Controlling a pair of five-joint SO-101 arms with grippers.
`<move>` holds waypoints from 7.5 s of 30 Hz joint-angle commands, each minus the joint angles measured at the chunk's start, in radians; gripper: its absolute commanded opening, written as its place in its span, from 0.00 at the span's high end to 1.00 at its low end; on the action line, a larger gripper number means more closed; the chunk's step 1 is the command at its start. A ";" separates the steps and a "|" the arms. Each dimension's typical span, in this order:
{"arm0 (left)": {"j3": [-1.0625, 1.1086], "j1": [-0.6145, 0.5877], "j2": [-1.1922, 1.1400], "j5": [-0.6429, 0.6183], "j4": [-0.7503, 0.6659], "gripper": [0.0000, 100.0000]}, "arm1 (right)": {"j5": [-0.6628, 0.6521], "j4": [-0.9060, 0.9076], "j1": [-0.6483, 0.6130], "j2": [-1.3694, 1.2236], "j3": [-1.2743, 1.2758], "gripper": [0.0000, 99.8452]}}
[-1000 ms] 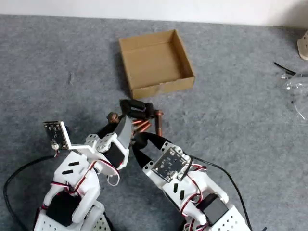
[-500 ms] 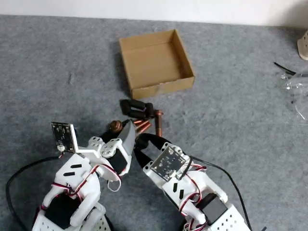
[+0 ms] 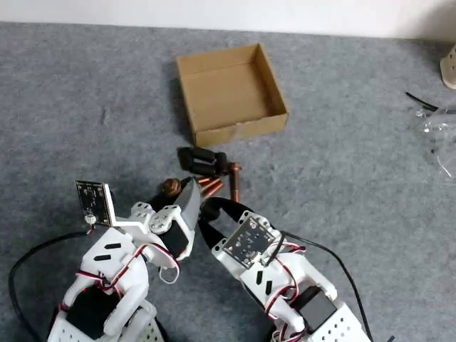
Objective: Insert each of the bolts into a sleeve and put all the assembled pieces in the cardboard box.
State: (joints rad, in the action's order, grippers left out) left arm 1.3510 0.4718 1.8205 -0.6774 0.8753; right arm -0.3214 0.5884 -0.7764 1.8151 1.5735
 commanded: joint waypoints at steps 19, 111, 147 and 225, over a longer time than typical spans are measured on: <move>0.001 0.042 -0.001 -0.003 0.044 0.66 | 0.011 -0.048 0.022 0.005 -0.030 1.00; 0.346 -0.481 -0.004 0.695 -0.394 0.99 | 0.060 -0.186 0.438 -1.251 -0.949 1.00; 0.346 -0.458 -0.004 0.698 -0.397 0.99 | 0.064 0.389 0.538 -2.539 -2.394 0.99; 0.346 -0.433 -0.004 0.700 -0.397 0.96 | 0.087 1.178 0.446 -2.643 -3.367 0.78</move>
State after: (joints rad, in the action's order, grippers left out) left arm 1.6747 0.0207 1.8082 0.0207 0.4994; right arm -0.2601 1.7208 -0.3038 -0.9129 -1.6318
